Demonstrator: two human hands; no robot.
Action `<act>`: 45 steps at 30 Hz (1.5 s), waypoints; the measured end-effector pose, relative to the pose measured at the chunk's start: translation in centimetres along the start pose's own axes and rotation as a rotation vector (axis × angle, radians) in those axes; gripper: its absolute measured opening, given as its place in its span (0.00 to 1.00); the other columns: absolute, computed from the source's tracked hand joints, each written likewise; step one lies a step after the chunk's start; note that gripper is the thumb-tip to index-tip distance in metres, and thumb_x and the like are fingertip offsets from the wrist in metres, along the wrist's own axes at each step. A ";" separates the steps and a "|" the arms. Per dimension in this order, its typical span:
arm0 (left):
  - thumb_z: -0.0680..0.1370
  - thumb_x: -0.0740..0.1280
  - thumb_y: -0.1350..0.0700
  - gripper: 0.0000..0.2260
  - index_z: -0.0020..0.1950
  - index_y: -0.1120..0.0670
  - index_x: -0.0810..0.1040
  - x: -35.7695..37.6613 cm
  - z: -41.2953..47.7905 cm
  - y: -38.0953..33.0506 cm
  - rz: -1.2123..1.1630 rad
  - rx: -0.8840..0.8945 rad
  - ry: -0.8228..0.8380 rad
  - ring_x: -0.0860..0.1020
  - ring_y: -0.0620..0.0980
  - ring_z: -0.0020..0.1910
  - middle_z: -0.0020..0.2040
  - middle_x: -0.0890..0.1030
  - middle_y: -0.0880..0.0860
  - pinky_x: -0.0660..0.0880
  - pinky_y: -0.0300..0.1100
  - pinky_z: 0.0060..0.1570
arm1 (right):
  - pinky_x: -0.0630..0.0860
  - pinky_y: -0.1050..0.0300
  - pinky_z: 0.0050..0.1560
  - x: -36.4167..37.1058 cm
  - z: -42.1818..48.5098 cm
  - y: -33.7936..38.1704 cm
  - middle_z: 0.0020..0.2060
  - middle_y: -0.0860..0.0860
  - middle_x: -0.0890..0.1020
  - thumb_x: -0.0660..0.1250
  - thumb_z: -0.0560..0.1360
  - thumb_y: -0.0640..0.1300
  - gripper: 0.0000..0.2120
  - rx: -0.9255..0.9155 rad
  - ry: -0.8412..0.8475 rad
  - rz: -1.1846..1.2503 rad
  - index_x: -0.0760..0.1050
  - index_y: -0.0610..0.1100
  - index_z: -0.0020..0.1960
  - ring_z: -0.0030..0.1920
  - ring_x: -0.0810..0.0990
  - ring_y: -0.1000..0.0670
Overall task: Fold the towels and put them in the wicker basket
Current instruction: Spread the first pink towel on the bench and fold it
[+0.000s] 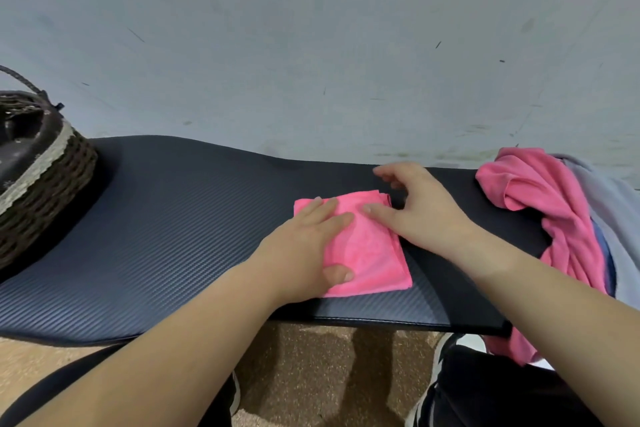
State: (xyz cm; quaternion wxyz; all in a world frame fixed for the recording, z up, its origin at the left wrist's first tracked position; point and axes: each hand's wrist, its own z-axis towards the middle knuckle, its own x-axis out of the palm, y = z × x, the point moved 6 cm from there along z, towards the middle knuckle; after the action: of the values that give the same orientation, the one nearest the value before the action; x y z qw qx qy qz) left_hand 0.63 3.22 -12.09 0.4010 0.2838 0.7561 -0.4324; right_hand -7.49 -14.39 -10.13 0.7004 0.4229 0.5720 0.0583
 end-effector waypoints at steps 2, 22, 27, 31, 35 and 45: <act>0.78 0.71 0.40 0.39 0.83 0.42 0.54 0.0 -0.1 0.1 -0.004 0.022 -0.015 0.42 0.42 0.83 0.85 0.46 0.43 0.47 0.41 0.79 | 0.62 0.60 0.76 0.9 -0.9 1.5 0.73 0.58 0.70 0.79 0.70 0.59 0.39 -0.140 0.211 0.010 0.70 0.52 0.76 0.74 0.65 0.59; 0.70 0.73 0.53 0.13 0.51 0.49 0.74 -2.8 -1.8 2.3 -0.521 -0.404 -0.234 0.81 0.50 0.42 0.44 0.80 0.49 0.80 0.49 0.37 | 0.39 0.44 0.81 3.0 -2.8 -0.1 0.83 0.58 0.44 0.76 0.67 0.69 0.55 -0.073 0.572 -0.253 0.49 0.60 0.83 0.82 0.36 0.53; 0.72 0.75 0.57 0.18 0.59 0.48 0.77 -2.7 -2.3 1.9 -0.807 -0.409 -0.227 0.83 0.48 0.37 0.46 0.83 0.52 0.75 0.37 0.27 | 0.31 0.33 0.78 5.0 -3.6 0.7 0.83 0.58 0.43 0.73 0.66 0.72 0.56 -0.083 0.581 -0.288 0.43 0.62 0.83 0.81 0.32 0.54; 0.71 0.75 0.52 0.20 0.60 0.40 0.75 -2.9 -2.4 0.1 -0.628 -0.273 -0.285 0.78 0.41 0.37 0.41 0.79 0.46 0.74 0.38 0.34 | 0.30 0.33 0.77 5.1 -3.6 1.0 0.83 0.60 0.42 0.74 0.65 0.73 0.59 -0.072 0.559 -0.258 0.42 0.63 0.83 0.80 0.31 0.56; 0.71 0.74 0.42 0.19 0.57 0.42 0.72 -2.4 -2.2 -2.4 -0.373 -0.161 -0.287 0.76 0.42 0.41 0.44 0.76 0.43 0.71 0.38 0.37 | 0.36 0.47 0.81 2.4 -3.4 -0.2 0.83 0.61 0.42 0.78 0.65 0.68 0.58 -0.056 0.607 -0.165 0.47 0.63 0.83 0.80 0.32 0.58; 0.80 0.68 0.45 0.19 0.68 0.51 0.73 -1.4 -0.5 -3.7 -0.180 -0.088 -0.190 0.77 0.49 0.52 0.54 0.78 0.49 0.77 0.51 0.56 | 0.43 0.40 0.82 1.1 -2.2 -2.3 0.84 0.51 0.49 0.79 0.67 0.64 0.46 0.033 0.470 -0.263 0.62 0.61 0.80 0.83 0.37 0.49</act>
State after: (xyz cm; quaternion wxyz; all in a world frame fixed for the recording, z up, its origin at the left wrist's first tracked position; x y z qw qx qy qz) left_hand -1.69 1.88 -9.22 0.4426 0.1549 0.7552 -0.4580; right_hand -9.95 -14.10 -12.45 0.5431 0.3310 0.7698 0.0539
